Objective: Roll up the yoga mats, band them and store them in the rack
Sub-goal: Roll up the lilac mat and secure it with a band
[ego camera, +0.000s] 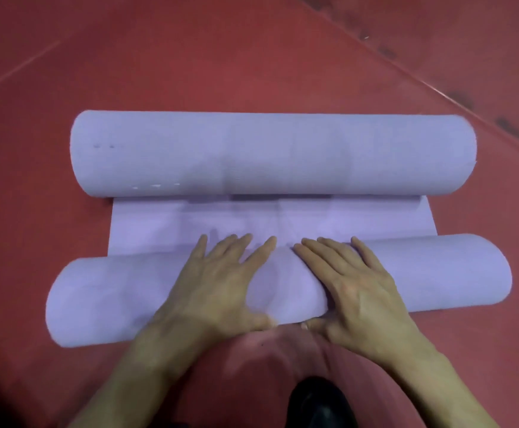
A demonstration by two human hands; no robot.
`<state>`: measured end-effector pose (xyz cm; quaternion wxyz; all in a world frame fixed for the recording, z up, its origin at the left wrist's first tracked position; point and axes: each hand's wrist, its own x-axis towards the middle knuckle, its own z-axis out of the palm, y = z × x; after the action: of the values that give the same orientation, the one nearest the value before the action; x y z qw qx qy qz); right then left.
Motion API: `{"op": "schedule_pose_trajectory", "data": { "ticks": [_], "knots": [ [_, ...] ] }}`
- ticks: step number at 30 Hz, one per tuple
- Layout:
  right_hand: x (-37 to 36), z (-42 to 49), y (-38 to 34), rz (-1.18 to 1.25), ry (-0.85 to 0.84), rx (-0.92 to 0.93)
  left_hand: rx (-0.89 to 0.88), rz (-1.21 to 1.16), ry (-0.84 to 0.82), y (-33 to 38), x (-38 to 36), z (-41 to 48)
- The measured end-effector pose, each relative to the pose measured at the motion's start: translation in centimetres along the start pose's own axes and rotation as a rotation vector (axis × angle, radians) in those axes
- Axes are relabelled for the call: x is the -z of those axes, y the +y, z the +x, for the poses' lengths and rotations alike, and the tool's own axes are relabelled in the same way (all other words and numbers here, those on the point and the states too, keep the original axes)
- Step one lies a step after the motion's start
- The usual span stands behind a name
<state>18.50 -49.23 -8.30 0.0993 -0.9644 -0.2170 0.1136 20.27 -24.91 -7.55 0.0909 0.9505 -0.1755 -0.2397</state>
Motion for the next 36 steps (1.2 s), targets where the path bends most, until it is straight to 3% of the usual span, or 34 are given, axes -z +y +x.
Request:
{"op": "schedule_pose_trajectory", "data": {
  "ticks": [4, 9, 14, 20, 24, 36],
  "knots": [
    [0.0, 0.1, -0.1, -0.001, -0.001, -0.002, -0.002, 0.0, 0.375, 2.3, -3.8, -2.9],
    [-0.4, -1.2, -1.2, -0.048, 0.086, -0.025, -0.017, 0.088, 0.516, 1.4, -5.1, -1.7],
    [-0.8, -0.1, -0.3, -0.021, 0.162, -0.027, 0.024, 0.021, 0.407, -0.5, -2.9, 1.0],
    [1.3, 2.9, 0.5, 0.012, 0.041, -0.076, 0.047, 0.113, 0.556, 0.4, -4.8, 0.2],
    [0.8, 2.4, -1.5, -0.11, 0.102, -0.121, 0.01, 0.102, 0.572, -1.1, -4.2, 1.4],
    [1.5, 6.3, -0.9, -0.108, 0.121, -0.154, 0.041, -0.023, 0.374, -3.1, 0.4, 4.9]
  ]
}}
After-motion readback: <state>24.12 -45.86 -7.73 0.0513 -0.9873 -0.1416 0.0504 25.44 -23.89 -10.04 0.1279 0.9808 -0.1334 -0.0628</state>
